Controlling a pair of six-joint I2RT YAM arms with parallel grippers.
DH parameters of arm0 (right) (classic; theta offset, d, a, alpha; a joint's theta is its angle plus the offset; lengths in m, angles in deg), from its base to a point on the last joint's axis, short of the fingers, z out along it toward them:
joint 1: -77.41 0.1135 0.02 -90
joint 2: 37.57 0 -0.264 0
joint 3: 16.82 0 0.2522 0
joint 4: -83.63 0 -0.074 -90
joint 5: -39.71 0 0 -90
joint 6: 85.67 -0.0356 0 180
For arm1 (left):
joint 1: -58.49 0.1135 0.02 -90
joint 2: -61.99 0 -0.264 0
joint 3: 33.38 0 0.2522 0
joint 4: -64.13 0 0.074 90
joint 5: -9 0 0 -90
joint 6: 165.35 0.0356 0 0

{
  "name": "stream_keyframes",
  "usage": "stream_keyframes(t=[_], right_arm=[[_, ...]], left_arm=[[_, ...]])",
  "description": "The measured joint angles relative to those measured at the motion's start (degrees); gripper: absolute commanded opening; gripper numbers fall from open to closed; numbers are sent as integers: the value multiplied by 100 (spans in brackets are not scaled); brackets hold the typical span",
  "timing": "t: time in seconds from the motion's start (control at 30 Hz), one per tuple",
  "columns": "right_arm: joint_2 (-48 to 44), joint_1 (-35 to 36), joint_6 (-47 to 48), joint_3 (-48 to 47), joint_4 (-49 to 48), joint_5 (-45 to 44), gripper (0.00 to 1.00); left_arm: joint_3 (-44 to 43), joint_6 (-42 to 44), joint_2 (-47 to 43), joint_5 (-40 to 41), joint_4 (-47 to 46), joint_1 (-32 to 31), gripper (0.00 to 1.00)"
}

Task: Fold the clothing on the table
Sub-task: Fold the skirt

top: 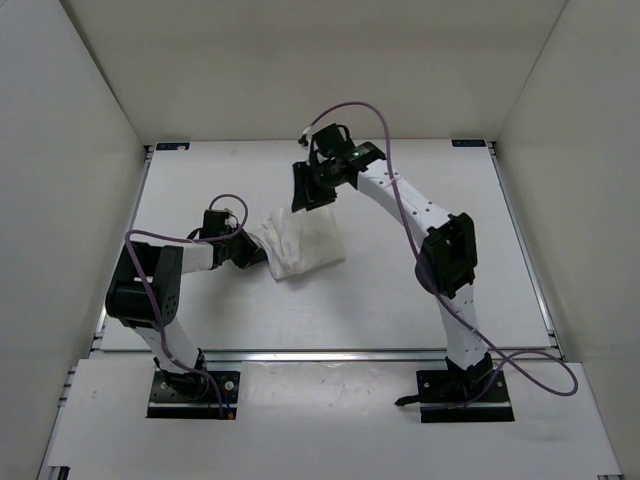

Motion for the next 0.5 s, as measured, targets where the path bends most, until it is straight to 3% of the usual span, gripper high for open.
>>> stream_keyframes(t=[0.03, 0.07, 0.27, 0.5], right_arm=[[-190, -85, 11, 133, -98, -63, 5], [-387, -164, -9, 299, -201, -138, 0], [-896, -332, 144, 848, -358, -686, 0], [-7, 90, 494, 844, -299, -962, 1]], left_arm=[[0, 46, -20, -31, 37, 44, 0], [2, 103, -52, -39, 94, 83, 0], [2, 455, -719, -229, 614, 365, 0], [24, 208, -1672, -1156, -260, 483, 28]])
